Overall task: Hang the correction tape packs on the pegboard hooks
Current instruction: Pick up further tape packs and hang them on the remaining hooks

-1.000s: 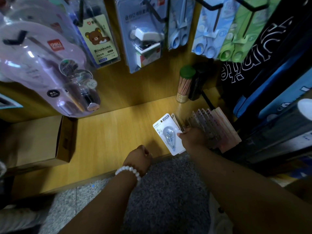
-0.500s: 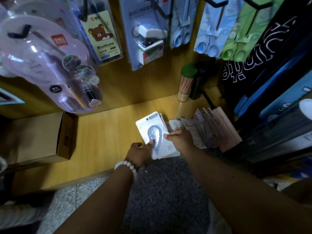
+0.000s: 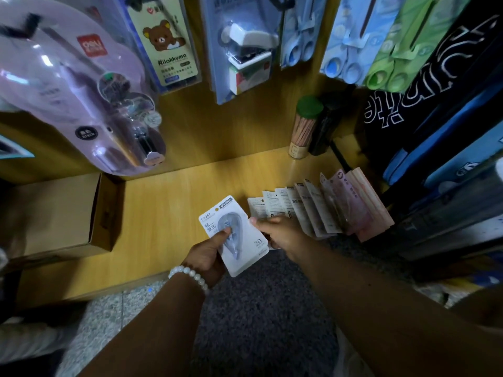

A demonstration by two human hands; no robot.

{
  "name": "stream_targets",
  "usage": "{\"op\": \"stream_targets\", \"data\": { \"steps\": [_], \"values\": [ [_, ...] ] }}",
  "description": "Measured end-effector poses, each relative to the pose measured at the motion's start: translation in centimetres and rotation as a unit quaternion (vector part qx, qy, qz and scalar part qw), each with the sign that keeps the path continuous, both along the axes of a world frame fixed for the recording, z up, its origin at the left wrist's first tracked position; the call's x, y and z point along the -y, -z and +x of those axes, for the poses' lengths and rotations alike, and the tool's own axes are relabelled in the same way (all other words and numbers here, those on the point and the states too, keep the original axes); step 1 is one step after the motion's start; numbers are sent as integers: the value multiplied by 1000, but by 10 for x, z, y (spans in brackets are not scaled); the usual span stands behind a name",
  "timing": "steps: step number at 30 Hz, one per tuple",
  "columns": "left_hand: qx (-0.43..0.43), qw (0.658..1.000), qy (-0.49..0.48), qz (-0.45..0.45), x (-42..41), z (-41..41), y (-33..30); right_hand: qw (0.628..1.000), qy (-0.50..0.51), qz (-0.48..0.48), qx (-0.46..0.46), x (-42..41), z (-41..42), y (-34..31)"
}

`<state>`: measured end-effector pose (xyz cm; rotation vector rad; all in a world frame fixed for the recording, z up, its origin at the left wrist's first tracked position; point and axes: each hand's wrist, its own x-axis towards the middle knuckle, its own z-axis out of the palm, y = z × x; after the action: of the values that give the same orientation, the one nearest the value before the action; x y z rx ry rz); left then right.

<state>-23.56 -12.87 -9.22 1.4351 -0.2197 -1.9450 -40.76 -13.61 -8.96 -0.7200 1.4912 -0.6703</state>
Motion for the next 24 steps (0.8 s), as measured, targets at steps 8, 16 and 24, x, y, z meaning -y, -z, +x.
{"op": "stream_targets", "data": {
  "steps": [8, 16, 24],
  "values": [
    [22, 999, -45, 7, 1, 17, 11, 892, -63, -92, -439, 10, 1, 25],
    [11, 999, -39, -20, -4, 27, 17, 815, -160, -51, -554, 8, 18, 38],
    [12, 999, -35, -15, -2, 26, 24, 831, -109, -36, -545, 11, 7, 38]
  ]
}}
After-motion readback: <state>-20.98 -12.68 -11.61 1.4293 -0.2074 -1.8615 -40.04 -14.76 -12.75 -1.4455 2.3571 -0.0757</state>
